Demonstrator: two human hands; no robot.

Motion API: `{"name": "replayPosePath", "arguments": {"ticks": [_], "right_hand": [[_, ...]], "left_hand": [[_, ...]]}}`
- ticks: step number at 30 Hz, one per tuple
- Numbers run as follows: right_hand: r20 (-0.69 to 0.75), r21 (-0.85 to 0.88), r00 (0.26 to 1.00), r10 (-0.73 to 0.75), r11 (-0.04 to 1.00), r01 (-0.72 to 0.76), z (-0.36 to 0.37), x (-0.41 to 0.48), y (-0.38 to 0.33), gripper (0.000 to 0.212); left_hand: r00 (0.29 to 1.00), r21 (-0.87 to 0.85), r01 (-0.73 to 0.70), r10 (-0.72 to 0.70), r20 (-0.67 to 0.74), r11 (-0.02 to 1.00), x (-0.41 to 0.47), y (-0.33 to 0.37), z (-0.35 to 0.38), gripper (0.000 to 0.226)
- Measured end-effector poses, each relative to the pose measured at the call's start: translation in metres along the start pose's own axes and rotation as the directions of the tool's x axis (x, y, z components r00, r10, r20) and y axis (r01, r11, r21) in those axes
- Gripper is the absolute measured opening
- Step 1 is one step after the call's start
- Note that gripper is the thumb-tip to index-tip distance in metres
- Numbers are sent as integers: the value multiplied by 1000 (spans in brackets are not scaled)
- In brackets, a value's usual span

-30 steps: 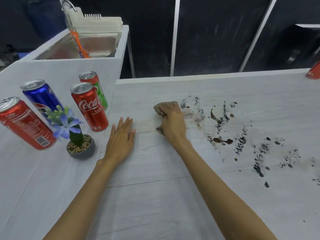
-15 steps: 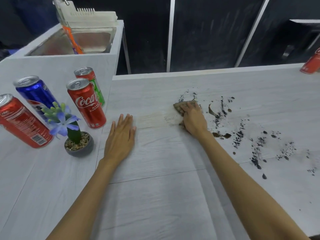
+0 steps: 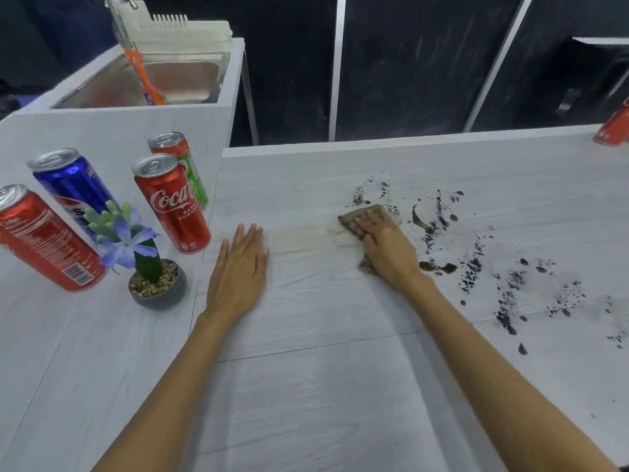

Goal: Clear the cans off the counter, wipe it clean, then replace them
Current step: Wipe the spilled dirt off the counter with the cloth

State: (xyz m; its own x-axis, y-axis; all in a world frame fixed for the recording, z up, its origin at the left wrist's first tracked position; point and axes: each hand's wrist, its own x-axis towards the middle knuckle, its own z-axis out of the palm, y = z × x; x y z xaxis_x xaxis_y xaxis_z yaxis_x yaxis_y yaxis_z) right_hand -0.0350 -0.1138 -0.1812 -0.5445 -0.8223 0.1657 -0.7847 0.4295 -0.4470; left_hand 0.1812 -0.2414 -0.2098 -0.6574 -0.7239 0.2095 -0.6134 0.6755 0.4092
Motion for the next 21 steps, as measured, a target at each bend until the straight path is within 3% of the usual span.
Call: {"name": "replayPosePath", "arguments": {"ticks": [2, 4, 8, 14, 16, 18, 21], "right_hand": [[-56, 140, 996, 70, 988, -61, -9, 7, -9, 45], [-76, 253, 997, -1, 967, 20, -7, 2, -37, 49], [25, 71, 975, -222, 973, 220, 41, -36, -72, 47], [-10, -36, 998, -63, 997, 63, 10, -10, -17, 42], [-40, -10, 999, 17, 1000, -18, -1, 2, -16, 39], [-106, 132, 994, 38, 991, -24, -4, 6, -35, 40], [-74, 160, 991, -113, 979, 124, 23, -6, -74, 41]], "left_hand": [[1000, -11, 18, -18, -2, 1000, 2, 1, 0, 52], [1000, -27, 12, -13, -16, 1000, 1, 0, 1, 53], [1000, -7, -21, 21, -16, 1000, 1, -1, -1, 53], [999, -9, -42, 42, -13, 999, -2, 0, -3, 51], [1000, -10, -23, 23, -5, 1000, 0, 1, -3, 51], [1000, -4, -5, 5, 4, 1000, 2, 2, -2, 52], [1000, -6, -15, 15, -4, 1000, 2, 1, -2, 51]]}}
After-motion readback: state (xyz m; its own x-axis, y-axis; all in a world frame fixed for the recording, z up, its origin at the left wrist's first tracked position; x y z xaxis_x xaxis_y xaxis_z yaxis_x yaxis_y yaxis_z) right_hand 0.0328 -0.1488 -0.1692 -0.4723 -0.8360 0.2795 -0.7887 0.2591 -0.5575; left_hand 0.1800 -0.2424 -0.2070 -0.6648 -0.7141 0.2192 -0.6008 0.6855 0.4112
